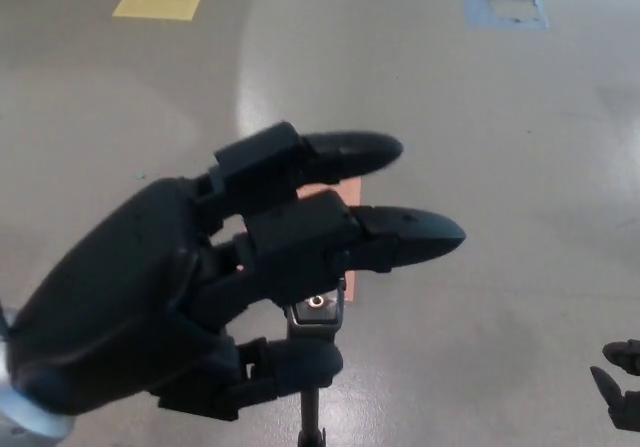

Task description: The robot uses its left hand to grab the top of a phone stand kept on the floor and rotates it anti-clockwise

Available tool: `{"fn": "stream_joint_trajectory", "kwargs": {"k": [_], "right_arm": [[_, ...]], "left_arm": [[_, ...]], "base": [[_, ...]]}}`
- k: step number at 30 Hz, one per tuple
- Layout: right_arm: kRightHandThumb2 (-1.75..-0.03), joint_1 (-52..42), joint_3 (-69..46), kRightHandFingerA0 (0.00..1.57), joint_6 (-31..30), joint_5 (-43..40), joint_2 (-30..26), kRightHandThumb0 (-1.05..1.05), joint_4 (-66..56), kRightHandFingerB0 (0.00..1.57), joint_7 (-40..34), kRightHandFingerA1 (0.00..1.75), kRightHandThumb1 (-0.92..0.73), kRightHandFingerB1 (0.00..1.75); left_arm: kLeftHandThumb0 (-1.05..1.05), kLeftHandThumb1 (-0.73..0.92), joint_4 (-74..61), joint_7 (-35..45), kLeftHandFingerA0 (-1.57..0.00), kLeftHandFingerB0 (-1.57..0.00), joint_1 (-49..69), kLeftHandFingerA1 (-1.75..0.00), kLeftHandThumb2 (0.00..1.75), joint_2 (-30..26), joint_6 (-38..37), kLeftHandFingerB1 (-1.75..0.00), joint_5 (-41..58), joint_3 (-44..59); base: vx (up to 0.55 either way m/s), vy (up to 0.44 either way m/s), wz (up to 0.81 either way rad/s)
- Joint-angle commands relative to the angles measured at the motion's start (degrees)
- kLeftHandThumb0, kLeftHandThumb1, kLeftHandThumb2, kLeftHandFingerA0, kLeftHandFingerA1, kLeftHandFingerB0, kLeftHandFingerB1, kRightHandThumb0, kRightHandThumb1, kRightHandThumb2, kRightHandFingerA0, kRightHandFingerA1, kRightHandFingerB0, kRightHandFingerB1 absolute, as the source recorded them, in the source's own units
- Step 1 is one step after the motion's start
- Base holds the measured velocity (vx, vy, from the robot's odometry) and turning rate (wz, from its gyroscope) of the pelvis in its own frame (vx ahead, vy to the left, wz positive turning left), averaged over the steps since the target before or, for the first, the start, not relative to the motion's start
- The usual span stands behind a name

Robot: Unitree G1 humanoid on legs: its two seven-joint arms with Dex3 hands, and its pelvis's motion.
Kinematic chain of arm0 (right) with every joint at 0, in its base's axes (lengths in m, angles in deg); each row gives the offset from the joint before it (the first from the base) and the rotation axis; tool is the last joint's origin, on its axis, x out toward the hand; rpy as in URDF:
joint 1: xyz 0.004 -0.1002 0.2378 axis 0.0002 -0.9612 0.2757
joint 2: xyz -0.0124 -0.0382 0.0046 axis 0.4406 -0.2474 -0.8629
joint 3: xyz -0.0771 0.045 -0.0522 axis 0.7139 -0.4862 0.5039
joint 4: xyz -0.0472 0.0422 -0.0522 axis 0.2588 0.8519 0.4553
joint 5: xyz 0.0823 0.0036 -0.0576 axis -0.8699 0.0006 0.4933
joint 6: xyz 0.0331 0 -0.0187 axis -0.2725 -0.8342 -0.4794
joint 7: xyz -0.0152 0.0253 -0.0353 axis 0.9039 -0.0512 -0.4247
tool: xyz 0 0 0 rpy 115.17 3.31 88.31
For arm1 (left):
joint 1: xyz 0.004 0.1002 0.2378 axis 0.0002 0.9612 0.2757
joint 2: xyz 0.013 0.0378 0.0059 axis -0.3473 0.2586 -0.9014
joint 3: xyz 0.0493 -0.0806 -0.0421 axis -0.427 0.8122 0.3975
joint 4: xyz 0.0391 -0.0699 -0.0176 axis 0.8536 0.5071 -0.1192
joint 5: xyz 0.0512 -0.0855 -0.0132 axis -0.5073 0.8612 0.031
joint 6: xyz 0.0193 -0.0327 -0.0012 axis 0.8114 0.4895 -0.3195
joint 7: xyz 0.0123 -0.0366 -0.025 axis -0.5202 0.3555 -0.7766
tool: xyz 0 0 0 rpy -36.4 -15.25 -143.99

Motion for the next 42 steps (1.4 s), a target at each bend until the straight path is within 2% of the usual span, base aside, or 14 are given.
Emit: {"fn": "stream_joint_trajectory", "kwargs": {"k": [1,11,12,22,42], "right_arm": [[-1.04,-0.27,-1.35,0.03,0.74,-0.59,-0.88,-0.75,0.36,0.02,0.16,0.25,-0.78,0.12],[-1.03,0.48,-3.21,0.0,1.24,-1.52,-1.09,-0.71,0.27,0.0,1.81,0.2,-0.77,0.13],[-1.03,0.55,-2.95,0.0,1.4,-1.12,-1.13,-0.7,0.23,0.0,1.83,0.23,-0.76,0.13],[-1.03,1.14,-3.18,0.01,0.79,-0.81,-1.08,-0.71,0.33,0.0,1.47,0.24,-0.77,0.13],[-1.0,1.35,-3.12,0.03,1.02,-0.19,-1.22,-0.7,0.39,0.02,1.57,0.32,-0.74,0.14]], "left_arm": [[-0.17,0.52,3.96,1.73,-0.15,-0.15,-0.45,-0.34,0.57,-0.37,-2.97,-0.33,-3.08,-2.26],[-0.3,0.47,8.44,1.82,-0.16,-0.18,-2.71,-0.35,0.57,0.69,-2.14,-0.34,-6.24,-5.55],[-0.19,0.39,9.15,1.49,-0.08,-0.08,-2.81,-0.51,0.89,1.09,-2.46,-0.5,-6.66,-5.94],[-0.23,0.32,12.01,0.12,-0.08,-0.08,-3.98,-0.51,0.86,2.71,-4.0,-0.49,-9.75,-6.37],[-0.23,0.36,13.17,0.36,-0.08,-0.08,-3.65,-0.51,0.89,3.05,-4.07,-0.5,-10.38,-5.98]], "base": [[0.0,0.0,0.0],[0.0,0.0,0.0],[0.0,0.0,0.0],[0.0,0.0,0.0],[0.0,0.0,0.0]]}}
